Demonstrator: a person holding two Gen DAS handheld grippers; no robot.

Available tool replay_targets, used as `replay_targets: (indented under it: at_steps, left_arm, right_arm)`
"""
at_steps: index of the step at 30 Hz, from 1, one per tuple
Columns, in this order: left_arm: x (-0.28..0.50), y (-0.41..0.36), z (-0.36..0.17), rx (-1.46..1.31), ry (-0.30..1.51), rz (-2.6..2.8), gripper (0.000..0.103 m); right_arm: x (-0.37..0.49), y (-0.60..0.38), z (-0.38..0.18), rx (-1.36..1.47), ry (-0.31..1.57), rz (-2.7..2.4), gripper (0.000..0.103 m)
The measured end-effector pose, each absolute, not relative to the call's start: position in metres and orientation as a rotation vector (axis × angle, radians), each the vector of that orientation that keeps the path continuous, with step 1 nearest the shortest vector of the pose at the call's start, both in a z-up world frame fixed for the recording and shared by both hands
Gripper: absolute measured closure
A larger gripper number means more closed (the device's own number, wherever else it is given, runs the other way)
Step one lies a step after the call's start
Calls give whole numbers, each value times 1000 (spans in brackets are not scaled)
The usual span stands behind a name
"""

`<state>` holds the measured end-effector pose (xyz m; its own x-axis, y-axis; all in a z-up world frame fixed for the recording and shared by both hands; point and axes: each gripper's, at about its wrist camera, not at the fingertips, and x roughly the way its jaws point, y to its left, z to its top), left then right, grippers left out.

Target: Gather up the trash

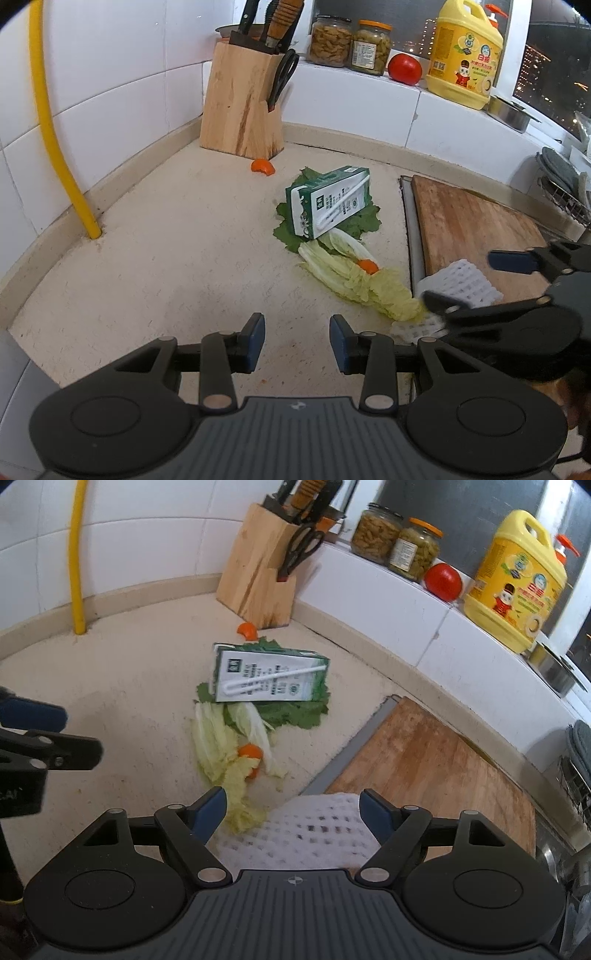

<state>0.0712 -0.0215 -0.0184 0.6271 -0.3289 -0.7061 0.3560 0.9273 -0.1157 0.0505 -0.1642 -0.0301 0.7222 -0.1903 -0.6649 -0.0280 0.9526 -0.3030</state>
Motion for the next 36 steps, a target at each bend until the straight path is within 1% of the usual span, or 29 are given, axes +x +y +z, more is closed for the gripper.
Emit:
replay_targets:
  at_steps: [8, 12, 15, 18, 19, 20, 22, 23, 24, 25, 26, 28, 33, 36]
  left_arm:
    - [67, -17, -24, -1, 811, -399, 70]
    - [67, -26, -26, 8, 816, -408, 70]
    - [69, -30, -26, 11, 819, -406, 70]
    - [70, -33, -26, 8, 819, -402, 70]
    - [70, -33, -26, 9, 819, -402, 70]
    - [70, -34, -26, 9, 820, -399, 70]
    - [73, -35, -27, 10, 825, -398, 70]
    - [75, -37, -28, 8, 829, -399, 70]
    - [77, -38, -29, 4, 835, -400, 70]
    - [80, -40, -30, -4, 841, -404, 70]
    - [84, -42, -31, -15, 848, -410, 70]
    - [93, -46, -34, -46, 866, -421, 70]
    - [130, -60, -43, -174, 941, -459, 70]
    - [151, -75, -52, -196, 973, -429, 70]
  right_arm:
    - [40, -225, -20, -160, 804, -157, 19]
    - [40, -237, -22, -85, 829, -103, 19]
    - [45, -227, -24, -133, 823, -79, 19]
    - [54, -211, -30, -217, 850, -8, 15]
    - [56, -208, -33, -240, 859, 5, 16]
    - [58, -206, -37, -250, 862, 15, 19]
    - [62, -208, -43, -228, 889, 24, 44]
    - [64, -212, -44, -185, 899, 46, 49]
    - [64, -215, -42, -152, 902, 66, 59]
    - [64, -218, -40, -134, 900, 79, 66]
    - [63, -221, -37, -118, 895, 85, 69]
    - [61, -229, -29, -81, 880, 92, 71]
    - [55, -248, -11, -8, 829, 98, 71]
    - [57, -256, -9, 2, 816, 87, 71]
